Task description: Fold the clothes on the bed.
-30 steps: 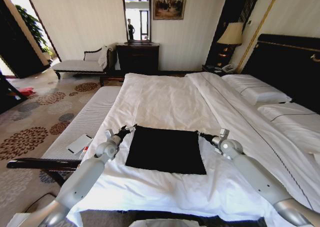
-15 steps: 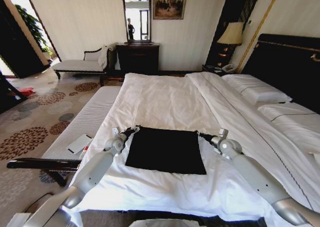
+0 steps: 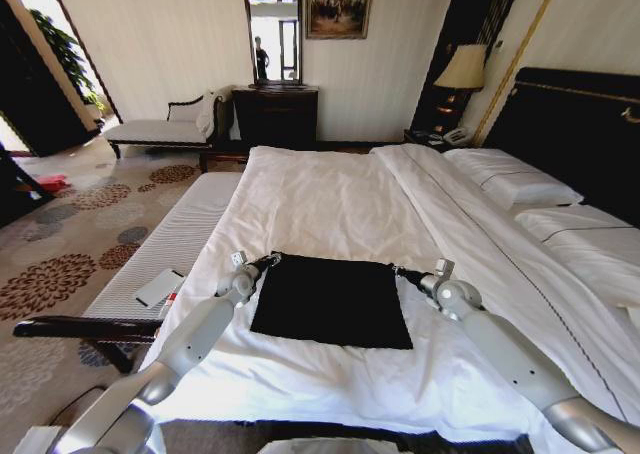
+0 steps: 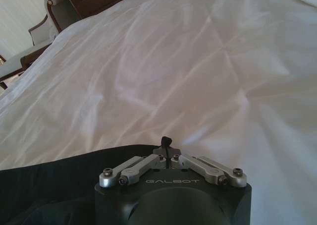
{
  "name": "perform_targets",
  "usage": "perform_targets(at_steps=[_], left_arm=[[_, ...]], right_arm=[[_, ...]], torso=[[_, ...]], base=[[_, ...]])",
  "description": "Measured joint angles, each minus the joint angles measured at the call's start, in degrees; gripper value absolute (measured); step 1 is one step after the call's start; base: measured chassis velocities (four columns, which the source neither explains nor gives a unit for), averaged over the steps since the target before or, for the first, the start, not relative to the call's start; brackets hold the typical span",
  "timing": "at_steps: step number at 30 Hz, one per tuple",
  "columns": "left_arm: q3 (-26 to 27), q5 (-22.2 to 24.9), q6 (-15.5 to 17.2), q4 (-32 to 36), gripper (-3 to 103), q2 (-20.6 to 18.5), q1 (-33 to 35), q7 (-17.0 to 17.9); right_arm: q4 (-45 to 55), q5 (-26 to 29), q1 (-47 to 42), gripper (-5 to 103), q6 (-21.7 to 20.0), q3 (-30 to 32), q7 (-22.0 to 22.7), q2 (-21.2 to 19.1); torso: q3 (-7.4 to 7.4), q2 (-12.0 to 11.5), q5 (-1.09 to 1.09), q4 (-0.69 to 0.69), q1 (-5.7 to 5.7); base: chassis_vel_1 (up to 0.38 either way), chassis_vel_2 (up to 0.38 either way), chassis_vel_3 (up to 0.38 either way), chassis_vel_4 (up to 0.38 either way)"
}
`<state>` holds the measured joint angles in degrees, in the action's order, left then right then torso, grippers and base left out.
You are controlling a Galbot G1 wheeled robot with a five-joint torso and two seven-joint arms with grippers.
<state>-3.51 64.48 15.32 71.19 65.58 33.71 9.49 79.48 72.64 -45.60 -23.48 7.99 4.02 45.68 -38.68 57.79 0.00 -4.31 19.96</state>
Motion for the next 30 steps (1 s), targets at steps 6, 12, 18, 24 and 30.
perform_targets(at_steps=[6, 12, 18, 24, 30], left_arm=[[-0.4, -0.6, -0.5, 1.8, 28, 0.1, 0.9, 0.6], [-0.5, -0.5, -0.6, 2.1, 12, 0.0, 1.1, 0.8], [-0.3, -0.2, -0.9, 2.1, 1, -0.3, 1.2, 0.8], [0.1, -0.1, -1.3, 3.5, 1, -1.0, 1.9, 0.8], [1.0, 0.1, -1.8, 6.4, 1, -1.9, 2.9, 1.4]], right_arm=[[0.3, -0.1, 0.3, 0, 0.1, -0.7, 0.2, -0.2], [0.2, -0.3, 0.2, 0, 0.2, -0.8, 0.2, -0.2], [0.2, -0.4, 0.0, 0, 0.4, -0.7, 0.2, -0.1], [0.4, -1.5, -0.6, 0, 1.3, -0.3, 0.1, 0.1], [0.8, -3.5, -1.5, 0, 3.7, 0.2, 0.8, 0.7]], torso=[[0.00, 0.0, 0.00, 0.00, 0.00], [0.00, 0.0, 0.00, -0.01, 0.00], [0.00, 0.0, 0.00, 0.00, 0.00], [0.00, 0.0, 0.00, 0.00, 0.00], [0.00, 0.0, 0.00, 0.00, 0.00]], base=[[0.000, 0.000, 0.000, 0.000], [0.000, 0.000, 0.000, 0.000], [0.000, 0.000, 0.000, 0.000], [0.000, 0.000, 0.000, 0.000], [0.000, 0.000, 0.000, 0.000]])
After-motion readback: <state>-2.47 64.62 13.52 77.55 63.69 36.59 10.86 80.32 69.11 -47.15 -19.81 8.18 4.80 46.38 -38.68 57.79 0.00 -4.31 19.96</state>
